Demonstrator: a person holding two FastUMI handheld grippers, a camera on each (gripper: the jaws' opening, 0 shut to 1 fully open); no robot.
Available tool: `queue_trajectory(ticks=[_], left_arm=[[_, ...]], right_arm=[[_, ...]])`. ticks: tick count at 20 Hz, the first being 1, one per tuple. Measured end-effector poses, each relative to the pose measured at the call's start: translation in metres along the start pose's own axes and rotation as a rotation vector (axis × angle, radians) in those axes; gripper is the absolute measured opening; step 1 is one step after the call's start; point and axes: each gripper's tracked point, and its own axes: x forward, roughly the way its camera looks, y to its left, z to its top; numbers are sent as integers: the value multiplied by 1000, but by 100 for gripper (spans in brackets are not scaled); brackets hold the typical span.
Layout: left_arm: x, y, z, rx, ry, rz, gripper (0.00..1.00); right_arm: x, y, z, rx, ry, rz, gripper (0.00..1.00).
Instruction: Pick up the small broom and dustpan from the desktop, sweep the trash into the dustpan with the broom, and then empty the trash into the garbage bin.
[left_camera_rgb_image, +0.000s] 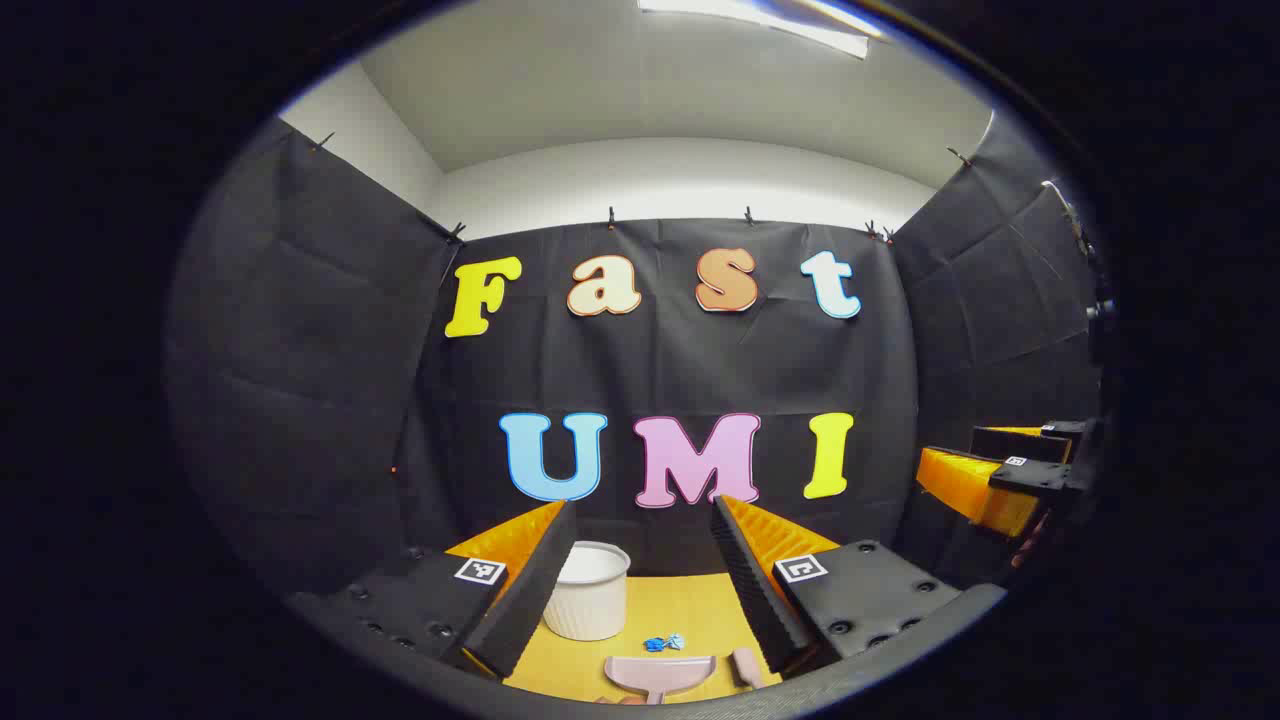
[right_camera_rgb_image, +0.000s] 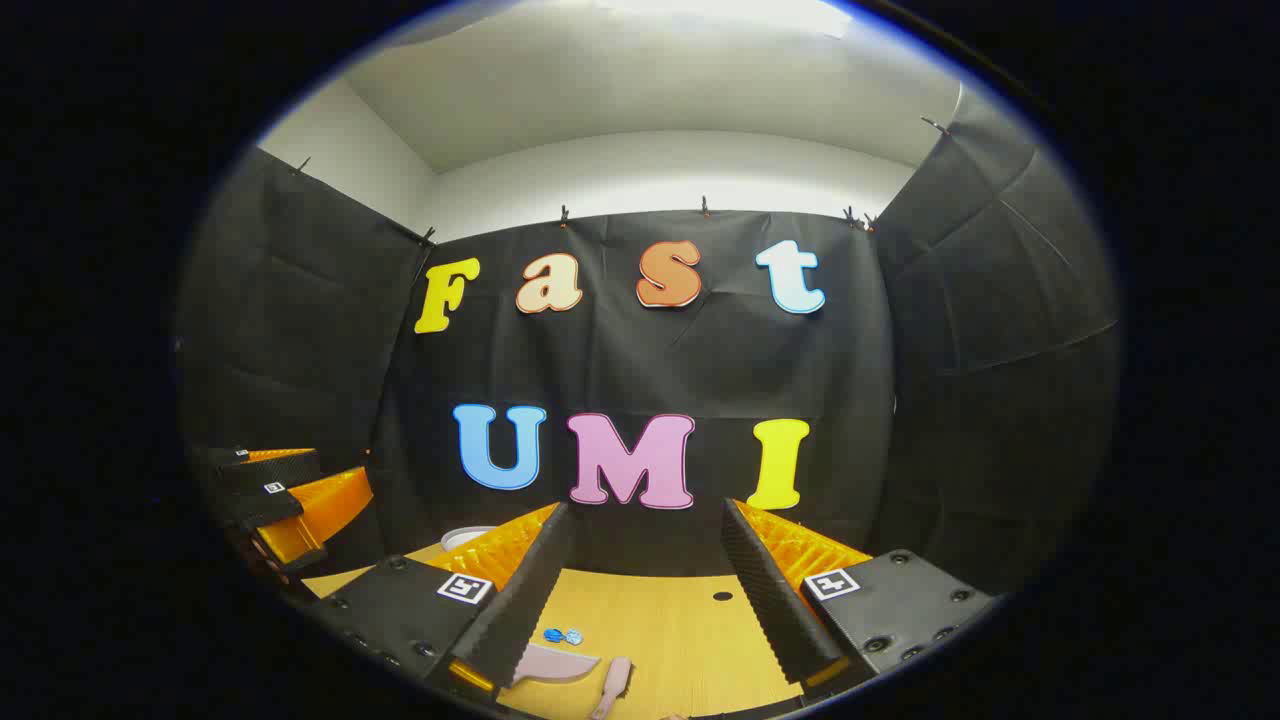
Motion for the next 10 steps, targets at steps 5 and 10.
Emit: queue_trajectory(ticks=[5, 10], left_arm=[[6, 0, 4, -4, -13, -2, 80], [13, -3, -1, -11, -5, -15, 80]], right_arm=[[8, -1, -2, -11, -4, 0, 92], [16, -2, -1, -14, -11, 1, 92]])
